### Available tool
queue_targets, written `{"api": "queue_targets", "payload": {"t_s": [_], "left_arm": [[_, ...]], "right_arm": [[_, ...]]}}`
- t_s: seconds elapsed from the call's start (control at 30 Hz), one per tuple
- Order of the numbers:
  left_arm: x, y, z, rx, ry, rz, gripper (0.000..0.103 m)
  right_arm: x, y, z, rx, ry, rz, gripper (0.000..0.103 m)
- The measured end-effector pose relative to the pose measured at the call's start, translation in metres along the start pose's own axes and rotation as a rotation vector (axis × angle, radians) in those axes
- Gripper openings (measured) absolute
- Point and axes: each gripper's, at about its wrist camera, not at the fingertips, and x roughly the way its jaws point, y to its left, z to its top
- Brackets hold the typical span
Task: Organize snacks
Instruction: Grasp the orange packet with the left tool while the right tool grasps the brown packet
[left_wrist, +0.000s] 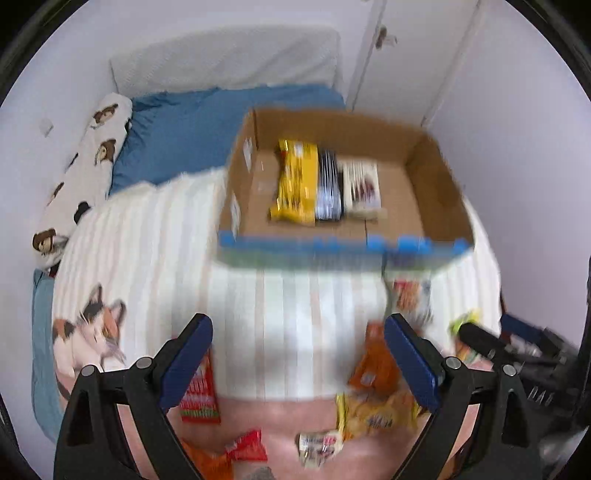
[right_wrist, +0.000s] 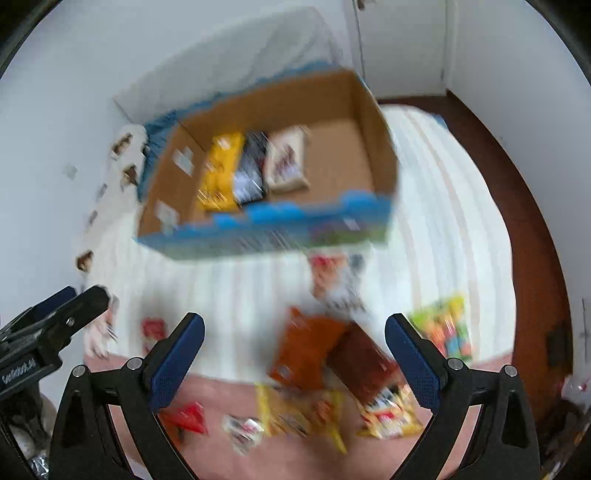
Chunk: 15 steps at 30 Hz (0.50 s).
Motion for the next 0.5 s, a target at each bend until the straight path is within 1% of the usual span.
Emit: {"api": "queue_targets", "payload": {"t_s": [0.1,0.17,0.2,0.27,0.3,0.4,0.43,0.5], "left_arm": [[0.037,-0.015,-0.023,0.026,0.094,-0.003,0.095],[0.064,-0.025,-0.034,0.05,0.156,-0.004,0.095],[0.079,-0.033,-0.04,0.068,0.19,-0.006,0.095],[0.105,-0.046,-0.048,0.101,0.233,-0.003,0.095],[0.116,-0.052,-0.052,0.114,0.254,-0.006,0.095],[0.139,-0.062,-0.058,0.148,0.286,0.008,0.095],[0.143,-0.064,-0.059,0.155,0.294,0.009,0.095],[0.152,-0.066,-0.059,0.16,0.31,0.017,0.095]], "right_arm": [[0.024,-0.022,-0.018,-0.008,0.069,-0.032,0.1],[0.046,-0.033,-0.026,-0.045,0.111,-0.046,0.1],[0.057,-0.036,-0.028,-0.07,0.128,-0.066,0.098],[0.079,-0.038,-0.033,-0.124,0.18,-0.085,0.079],[0.09,-0.039,-0.035,-0.141,0.207,-0.091,0.078],[0.115,-0.036,-0.041,-0.214,0.265,-0.103,0.078],[0.121,-0.034,-0.043,-0.234,0.271,-0.114,0.078],[0.138,-0.032,-0.047,-0.276,0.318,-0.133,0.078]]}}
